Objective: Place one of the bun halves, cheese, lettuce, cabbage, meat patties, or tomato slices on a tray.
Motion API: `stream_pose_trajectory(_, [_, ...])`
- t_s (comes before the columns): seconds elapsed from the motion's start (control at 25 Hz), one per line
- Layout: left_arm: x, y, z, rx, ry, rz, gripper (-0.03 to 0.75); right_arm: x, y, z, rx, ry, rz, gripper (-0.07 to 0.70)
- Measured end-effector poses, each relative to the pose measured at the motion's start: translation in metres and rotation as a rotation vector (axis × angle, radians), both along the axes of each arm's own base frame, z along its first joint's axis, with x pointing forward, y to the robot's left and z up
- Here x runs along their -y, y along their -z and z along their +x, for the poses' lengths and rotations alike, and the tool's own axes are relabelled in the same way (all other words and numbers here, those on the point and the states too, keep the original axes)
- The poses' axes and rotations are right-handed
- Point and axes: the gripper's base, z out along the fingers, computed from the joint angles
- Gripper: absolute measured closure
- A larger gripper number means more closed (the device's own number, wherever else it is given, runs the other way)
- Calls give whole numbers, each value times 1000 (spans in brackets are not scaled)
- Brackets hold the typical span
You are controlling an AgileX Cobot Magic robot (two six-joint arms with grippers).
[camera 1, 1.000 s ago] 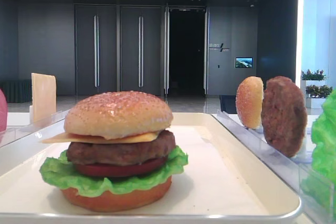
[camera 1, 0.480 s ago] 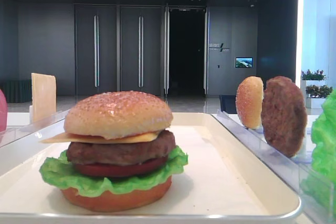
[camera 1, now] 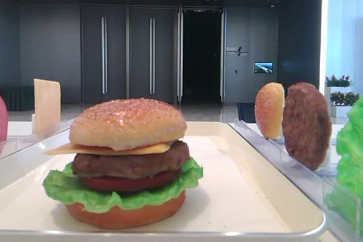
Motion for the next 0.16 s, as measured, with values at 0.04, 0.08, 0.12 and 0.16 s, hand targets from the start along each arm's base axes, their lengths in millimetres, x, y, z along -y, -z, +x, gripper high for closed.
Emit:
stream_pose_trajectory(0.04, [0, 0, 0, 0, 0, 0, 73, 0, 0, 0, 0, 0, 0, 125])
stream_pose_trajectory(0.08, [0, 0, 0, 0, 0, 0, 73, 0, 0, 0, 0, 0, 0, 125])
stream_pose_trajectory(0.12, [0, 0, 0, 0, 0, 0, 73, 0, 0, 0, 0, 0, 0, 125])
stream_pose_trajectory(0.16, [0, 0, 0, 0, 0, 0, 73, 0, 0, 0, 0, 0, 0, 125])
